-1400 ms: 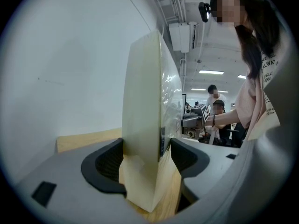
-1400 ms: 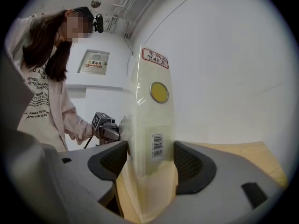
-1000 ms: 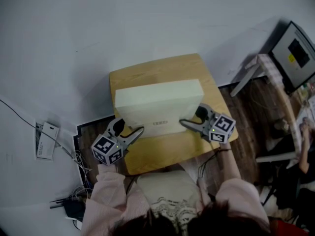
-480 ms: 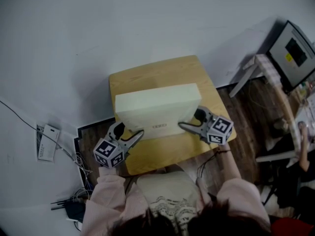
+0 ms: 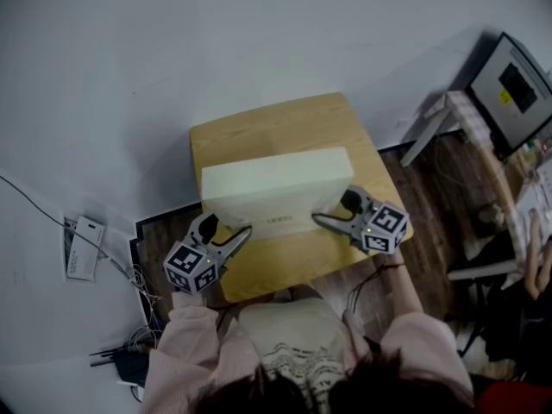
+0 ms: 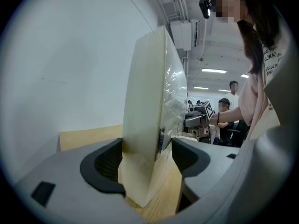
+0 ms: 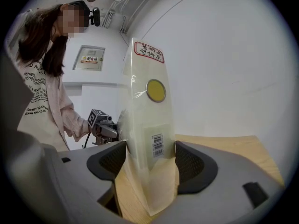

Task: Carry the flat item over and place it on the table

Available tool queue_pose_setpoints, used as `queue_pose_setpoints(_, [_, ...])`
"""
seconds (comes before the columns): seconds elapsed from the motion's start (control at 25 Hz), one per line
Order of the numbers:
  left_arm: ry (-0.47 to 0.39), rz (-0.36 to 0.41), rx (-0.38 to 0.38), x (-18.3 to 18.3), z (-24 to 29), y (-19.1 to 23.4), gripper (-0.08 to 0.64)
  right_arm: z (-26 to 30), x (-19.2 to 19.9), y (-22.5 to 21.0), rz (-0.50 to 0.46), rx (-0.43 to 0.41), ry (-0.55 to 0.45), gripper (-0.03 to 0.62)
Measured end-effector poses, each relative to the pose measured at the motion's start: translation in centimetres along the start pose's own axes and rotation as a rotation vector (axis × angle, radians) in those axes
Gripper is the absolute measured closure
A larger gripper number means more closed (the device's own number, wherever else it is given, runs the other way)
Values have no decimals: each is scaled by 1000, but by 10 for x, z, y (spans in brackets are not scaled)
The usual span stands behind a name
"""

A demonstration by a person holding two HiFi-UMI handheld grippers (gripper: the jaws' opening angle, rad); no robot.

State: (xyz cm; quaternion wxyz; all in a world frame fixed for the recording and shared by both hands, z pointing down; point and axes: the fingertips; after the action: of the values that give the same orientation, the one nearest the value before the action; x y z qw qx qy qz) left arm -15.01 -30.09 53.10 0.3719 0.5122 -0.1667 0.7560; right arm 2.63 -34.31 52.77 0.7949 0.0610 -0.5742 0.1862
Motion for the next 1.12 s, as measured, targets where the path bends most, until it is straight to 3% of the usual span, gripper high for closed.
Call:
queue_pose_setpoints(0.48, [-27,-93,15,3,-6,-4,210,-3,13,2,87,36,26,235])
queue_pose_setpoints(1.12, [-47,-141,-26,7,-16,-2,170,-12,20,3,161,81,26,195])
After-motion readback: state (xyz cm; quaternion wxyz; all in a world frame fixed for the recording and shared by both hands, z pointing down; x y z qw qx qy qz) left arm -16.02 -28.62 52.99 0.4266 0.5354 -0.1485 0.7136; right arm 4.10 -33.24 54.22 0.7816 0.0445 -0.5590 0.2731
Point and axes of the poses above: the fingertips, and each gripper's own axes: z forward along the fingers, y to its left, x out of its underside, and after that the axes turned 9 degrees about y, right-handed
